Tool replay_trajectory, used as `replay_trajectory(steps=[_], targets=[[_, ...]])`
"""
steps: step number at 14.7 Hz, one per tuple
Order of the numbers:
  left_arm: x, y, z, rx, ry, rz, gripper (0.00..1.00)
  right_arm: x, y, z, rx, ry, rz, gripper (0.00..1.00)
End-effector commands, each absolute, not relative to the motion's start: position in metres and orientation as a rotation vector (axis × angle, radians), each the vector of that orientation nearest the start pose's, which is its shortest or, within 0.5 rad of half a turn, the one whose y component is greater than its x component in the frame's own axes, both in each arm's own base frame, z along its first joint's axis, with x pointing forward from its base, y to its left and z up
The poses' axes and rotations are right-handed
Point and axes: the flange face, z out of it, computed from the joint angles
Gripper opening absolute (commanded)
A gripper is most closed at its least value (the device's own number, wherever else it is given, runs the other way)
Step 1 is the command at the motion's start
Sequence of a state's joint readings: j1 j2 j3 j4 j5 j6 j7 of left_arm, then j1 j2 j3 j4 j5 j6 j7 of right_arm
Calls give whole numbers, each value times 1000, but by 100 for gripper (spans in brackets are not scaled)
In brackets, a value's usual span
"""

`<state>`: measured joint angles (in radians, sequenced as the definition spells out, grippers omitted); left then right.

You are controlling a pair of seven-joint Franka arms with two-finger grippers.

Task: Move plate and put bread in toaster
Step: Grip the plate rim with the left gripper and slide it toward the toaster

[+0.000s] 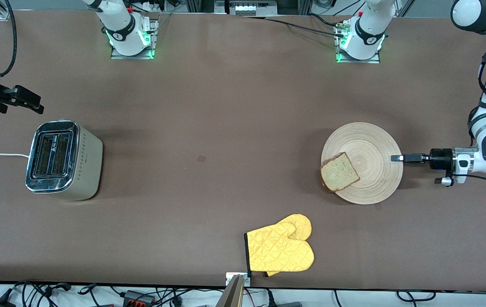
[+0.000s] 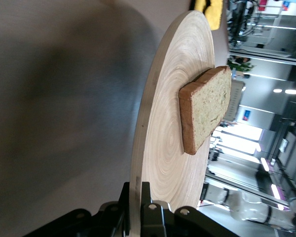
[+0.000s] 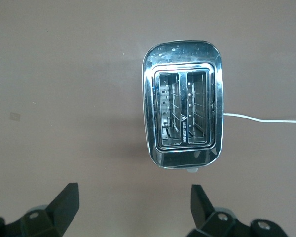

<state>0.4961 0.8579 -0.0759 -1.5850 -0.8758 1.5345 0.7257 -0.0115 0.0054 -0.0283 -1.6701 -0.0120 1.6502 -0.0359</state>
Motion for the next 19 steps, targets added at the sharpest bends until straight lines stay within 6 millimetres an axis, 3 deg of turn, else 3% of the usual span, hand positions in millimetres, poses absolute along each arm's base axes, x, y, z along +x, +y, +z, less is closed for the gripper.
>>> replay_trajectory(steps=[1,3,6,8,10,12,14,19], targets=[[609,96,137,1842,-44,-288,0,557,-21,583,-3157,19,42,100],[621,20,138,1804,-115,-320,0,557,-21,583,-3157,19,40,100],[624,-81,134,1747,-191,-371,0,557,-21,584,-3157,19,35,100],[636,-135,147,1770,-326,-333,0,558,-21,583,-3158,19,32,100],[637,-195,142,1768,-435,-324,0,557,-21,583,-3158,19,32,100],[645,-226,138,1819,-487,-268,0,558,-21,582,-3156,20,35,100],[644,-275,142,1855,-542,-249,0,558,-21,583,-3156,20,32,100],[630,-336,128,1883,-443,-223,0,558,-21,582,-3156,20,35,100]])
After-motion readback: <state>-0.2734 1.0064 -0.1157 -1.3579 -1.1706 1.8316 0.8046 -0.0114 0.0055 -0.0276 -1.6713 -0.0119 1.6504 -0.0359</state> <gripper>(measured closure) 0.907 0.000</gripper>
